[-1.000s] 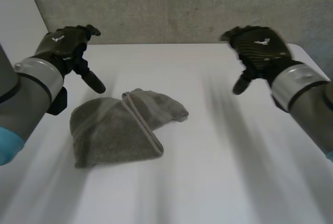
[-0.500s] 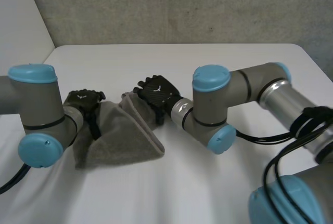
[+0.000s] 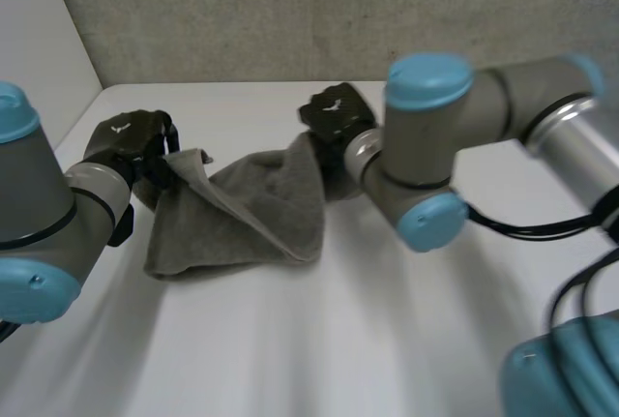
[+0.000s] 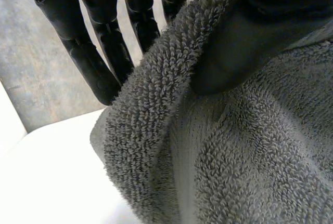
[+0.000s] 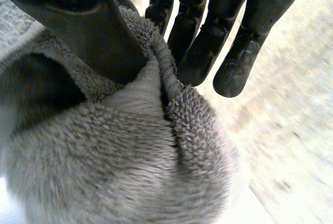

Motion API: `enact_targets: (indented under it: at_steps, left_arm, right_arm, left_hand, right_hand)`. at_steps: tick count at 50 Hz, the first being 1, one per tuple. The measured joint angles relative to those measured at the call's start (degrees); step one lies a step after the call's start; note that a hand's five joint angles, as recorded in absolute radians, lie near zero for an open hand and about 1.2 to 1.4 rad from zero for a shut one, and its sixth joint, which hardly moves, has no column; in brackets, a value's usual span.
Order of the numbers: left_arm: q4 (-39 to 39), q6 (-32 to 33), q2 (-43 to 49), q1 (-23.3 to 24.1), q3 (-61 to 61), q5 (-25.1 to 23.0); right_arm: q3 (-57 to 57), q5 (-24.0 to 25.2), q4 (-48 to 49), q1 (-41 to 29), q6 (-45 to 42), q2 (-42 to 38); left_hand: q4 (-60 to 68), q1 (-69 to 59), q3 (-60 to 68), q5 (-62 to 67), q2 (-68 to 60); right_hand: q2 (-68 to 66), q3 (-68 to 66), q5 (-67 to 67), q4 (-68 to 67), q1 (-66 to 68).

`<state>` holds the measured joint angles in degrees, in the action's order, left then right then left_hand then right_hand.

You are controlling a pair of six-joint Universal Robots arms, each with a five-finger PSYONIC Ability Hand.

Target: Fold the towel.

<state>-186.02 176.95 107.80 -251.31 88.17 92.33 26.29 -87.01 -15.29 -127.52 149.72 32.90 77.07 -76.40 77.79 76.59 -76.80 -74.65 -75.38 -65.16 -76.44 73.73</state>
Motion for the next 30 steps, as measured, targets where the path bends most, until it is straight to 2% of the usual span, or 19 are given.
enact_targets:
  at_steps: [4,7,12,19,21,23,25,27,30]
  left_arm:
    - [-1.4,-4.3,-2.7,0.5,2.8,-0.7]
    - [-2.1,-6.5,-4.2,1.7,5.9,-2.9]
    - [-2.3,-7.0,-4.8,3.4,10.3,-7.0]
    - [-1.5,-6.5,-5.2,4.2,15.6,-11.0]
    - [-1.4,-6.5,-5.6,4.1,16.4,-11.2]
    - [-1.3,-6.4,-6.5,4.0,17.6,-11.4]
    - [-1.4,-6.4,-7.2,3.8,18.2,-11.4]
    - [-1.5,-6.4,-8.0,3.7,18.9,-11.4]
    - [-1.7,-6.3,-8.9,3.6,19.7,-11.4]
  right_arm:
    - [10.1,-0.5,-2.6,3.0,-4.9,7.9]
    - [22.3,-0.4,-3.4,6.1,-8.9,15.8]
    - [39.2,0.2,-2.7,9.7,-12.8,25.5]
    - [62.4,5.0,-1.9,14.1,-15.5,39.5]
    - [65.7,6.8,-1.9,15.0,-15.5,42.1]
    - [69.4,9.6,-1.7,16.5,-15.3,45.6]
    - [71.0,11.5,-1.4,17.8,-15.0,47.6]
    - [72.0,13.5,-0.6,19.3,-14.4,49.2]
    - [72.1,15.9,1.0,21.8,-13.4,50.6]
  left_hand:
    - [0.0,0.0,-0.1,0.0,0.0]
    - [-2.5,1.7,-3.3,-1.8,2.1]
    - [-13.4,12.7,-13.7,-12.6,12.9]
    - [-16.0,15.4,-16.8,-15.7,16.0]
    - [-16.9,16.4,-17.7,-16.6,16.8]
    - [-19.2,18.4,-19.9,-18.6,19.0]
    - [-21.8,21.2,-22.7,-21.5,21.8]
    - [-24.2,23.9,-25.2,-23.9,24.4]
    - [-29.4,29.5,-31.1,-29.5,30.1]
  right_hand:
    - [0.0,-0.3,0.0,0.0,0.0]
    - [0.0,-0.3,0.0,0.0,0.0]
    - [0.0,-0.5,-0.1,0.0,0.0]
    - [0.5,0.1,0.2,0.3,-0.5]
    - [11.9,10.9,12.0,12.0,-11.6]
    - [36.2,34.3,36.4,35.2,-36.4]
    - [51.7,49.7,52.7,50.8,-50.9]
    - [60.0,59.8,61.4,60.5,-58.3]
    - [60.8,61.5,61.8,62.1,-60.3]
